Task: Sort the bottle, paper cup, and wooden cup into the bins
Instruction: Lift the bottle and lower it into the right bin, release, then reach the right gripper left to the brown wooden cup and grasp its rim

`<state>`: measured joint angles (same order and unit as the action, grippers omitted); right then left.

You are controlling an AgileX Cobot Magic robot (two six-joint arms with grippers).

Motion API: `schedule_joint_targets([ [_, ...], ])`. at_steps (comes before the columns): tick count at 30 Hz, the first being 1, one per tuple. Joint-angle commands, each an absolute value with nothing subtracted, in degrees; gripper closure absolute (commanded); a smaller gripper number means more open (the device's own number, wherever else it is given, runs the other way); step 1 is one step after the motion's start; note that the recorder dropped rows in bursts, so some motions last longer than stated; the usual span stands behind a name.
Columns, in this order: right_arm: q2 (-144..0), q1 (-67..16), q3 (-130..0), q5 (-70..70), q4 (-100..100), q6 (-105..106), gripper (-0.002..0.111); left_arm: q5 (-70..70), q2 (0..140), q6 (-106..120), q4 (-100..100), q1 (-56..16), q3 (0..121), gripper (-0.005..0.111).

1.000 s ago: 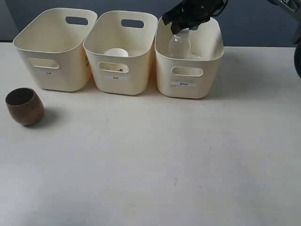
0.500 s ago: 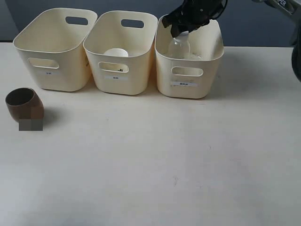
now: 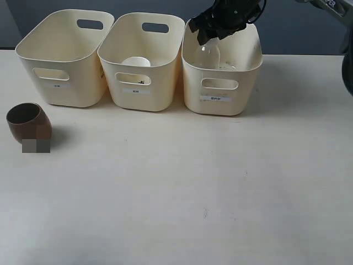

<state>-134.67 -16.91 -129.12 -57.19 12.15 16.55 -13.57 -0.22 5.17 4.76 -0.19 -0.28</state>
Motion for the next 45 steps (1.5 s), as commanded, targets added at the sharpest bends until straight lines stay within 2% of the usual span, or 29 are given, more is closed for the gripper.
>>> schedule_joint_targets([
  [1, -134.5, -16.7, -129.5, -57.0, 12.3, 16.3, 0.054, -13.3, 0.0, 5.1, 4.6, -0.2, 0.0, 0.107],
  [13, -129.6, -16.7, -129.5, -58.6, 13.9, 15.9, 0.054, -13.3, 0.0, 5.1, 4.6, -0.2, 0.0, 0.107],
  [21, -122.9, -19.2, -129.5, -65.6, 21.9, 22.7, 0.054, -13.3, 0.0, 5.1, 4.6, -0.2, 0.0, 0.107],
  [32, -120.6, -35.3, -129.5, -69.7, 23.0, 35.7, 0.054, -13.3, 0.0, 5.2, 4.6, -0.2, 0.0, 0.107],
  [39, -120.9, -46.0, -129.5, -62.9, 22.6, 45.4, 0.054, -13.3, 0.0, 5.1, 4.6, -0.2, 0.0, 0.107],
  [45, -123.9, -51.2, -129.5, -55.8, 20.4, 50.5, 0.054, -13.3, 0.0, 5.1, 4.6, -0.2, 0.0, 0.107],
])
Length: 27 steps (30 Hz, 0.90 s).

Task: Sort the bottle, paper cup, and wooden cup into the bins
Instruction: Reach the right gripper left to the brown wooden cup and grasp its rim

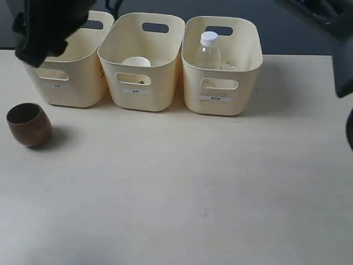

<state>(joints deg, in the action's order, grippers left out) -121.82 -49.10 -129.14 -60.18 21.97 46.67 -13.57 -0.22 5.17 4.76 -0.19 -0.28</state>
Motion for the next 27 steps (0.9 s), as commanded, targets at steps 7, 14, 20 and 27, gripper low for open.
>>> schedule_joint_targets([
  [7, -130.0, -52.0, -129.5, -48.9, 19.3, 55.9, 0.06, -13.3, 0.0, 5.1, 4.6, -0.2, 0.0, 0.107],
  [14, -136.2, -52.1, -129.5, -46.4, 21.5, 67.2, 0.06, -13.3, 0.0, 5.1, 4.6, -0.2, 0.0, 0.107],
  [20, -140.2, -53.1, -129.5, -42.4, 23.9, 77.6, 0.048, -13.3, 0.0, 5.1, 4.6, -0.2, 0.0, 0.107],
  [27, -142.3, -54.9, -129.5, -36.1, 21.5, 83.1, 0.048, -13.3, 0.0, 5.1, 4.6, -0.2, 0.0, 0.107],
])
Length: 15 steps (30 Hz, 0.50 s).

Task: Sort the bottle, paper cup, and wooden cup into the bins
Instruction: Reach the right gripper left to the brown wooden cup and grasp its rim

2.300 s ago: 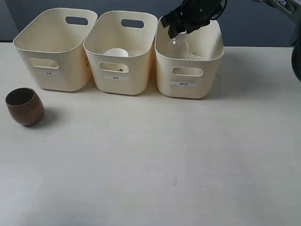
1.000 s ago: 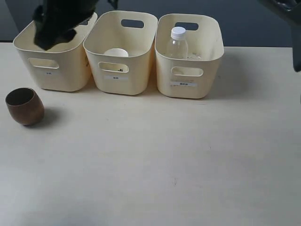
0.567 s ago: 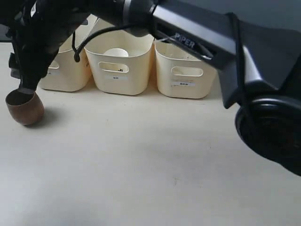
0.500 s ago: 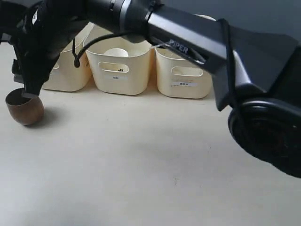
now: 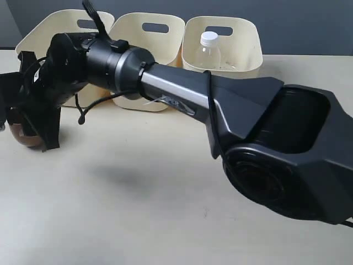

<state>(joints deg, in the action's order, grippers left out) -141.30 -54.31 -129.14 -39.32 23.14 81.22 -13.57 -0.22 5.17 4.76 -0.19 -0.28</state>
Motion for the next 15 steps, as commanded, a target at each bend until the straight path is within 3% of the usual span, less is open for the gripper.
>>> schedule_joint_targets([
  [1, -142.5, -54.9, -129.5, -35.4, 21.3, 83.1, 0.048, -13.3, 0.0, 5.1, 4.6, -0.2, 0.0, 0.107],
  [15, -143.5, -55.4, -129.5, -37.3, 20.7, 82.9, 0.049, -13.3, 0.0, 5.1, 4.6, -0.2, 0.0, 0.107],
])
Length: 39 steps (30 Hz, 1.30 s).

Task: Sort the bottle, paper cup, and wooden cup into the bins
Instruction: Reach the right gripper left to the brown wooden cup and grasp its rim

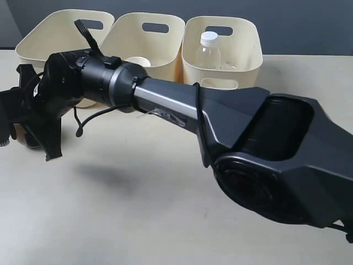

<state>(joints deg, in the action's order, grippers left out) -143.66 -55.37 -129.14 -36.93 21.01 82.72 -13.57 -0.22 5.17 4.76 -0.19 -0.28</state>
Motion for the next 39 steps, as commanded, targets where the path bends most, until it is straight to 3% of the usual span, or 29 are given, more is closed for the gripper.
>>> schedule_joint_targets([
  [1, -143.5, -55.4, -129.5, -36.8, 20.6, 82.9, 0.051, -13.3, 0.0, 5.1, 4.6, -0.2, 0.0, 0.107],
  [39, -149.2, -55.3, -129.5, -30.7, 18.5, 84.0, 0.051, -13.3, 0.0, 5.1, 4.6, -0.2, 0.0, 0.107],
])
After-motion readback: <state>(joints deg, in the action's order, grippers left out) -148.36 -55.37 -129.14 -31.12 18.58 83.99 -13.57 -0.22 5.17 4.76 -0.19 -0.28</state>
